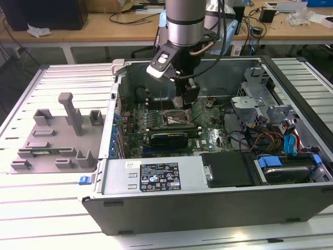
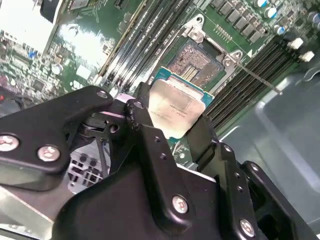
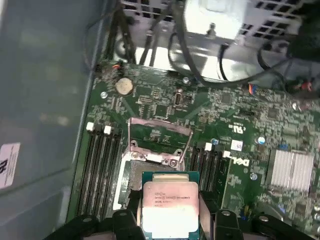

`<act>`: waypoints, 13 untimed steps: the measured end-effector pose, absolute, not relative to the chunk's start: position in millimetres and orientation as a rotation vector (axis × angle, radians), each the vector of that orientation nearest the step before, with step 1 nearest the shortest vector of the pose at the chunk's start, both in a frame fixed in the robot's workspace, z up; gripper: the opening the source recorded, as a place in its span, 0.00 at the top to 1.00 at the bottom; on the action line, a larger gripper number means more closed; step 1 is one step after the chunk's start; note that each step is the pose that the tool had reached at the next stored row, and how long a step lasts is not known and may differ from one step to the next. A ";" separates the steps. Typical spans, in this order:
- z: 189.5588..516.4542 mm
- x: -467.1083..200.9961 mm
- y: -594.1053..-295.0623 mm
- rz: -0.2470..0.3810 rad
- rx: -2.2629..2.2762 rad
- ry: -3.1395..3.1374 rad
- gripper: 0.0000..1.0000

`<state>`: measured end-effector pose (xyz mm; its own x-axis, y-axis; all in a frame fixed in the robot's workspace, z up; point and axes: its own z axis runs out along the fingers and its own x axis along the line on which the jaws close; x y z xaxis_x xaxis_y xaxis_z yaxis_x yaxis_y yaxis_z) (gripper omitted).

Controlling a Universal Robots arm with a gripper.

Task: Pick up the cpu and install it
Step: 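Place the cpu into insertion slot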

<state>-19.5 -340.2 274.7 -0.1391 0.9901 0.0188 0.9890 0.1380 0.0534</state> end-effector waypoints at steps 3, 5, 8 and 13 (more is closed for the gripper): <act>273.0 -27.1 -340.2 0.083 2.091 2.313 0.46; 272.6 -31.4 -340.1 0.084 2.090 2.313 0.46; 271.2 -37.0 -340.2 0.084 2.090 2.312 0.46; 267.7 -40.5 -340.1 0.084 2.090 2.312 0.46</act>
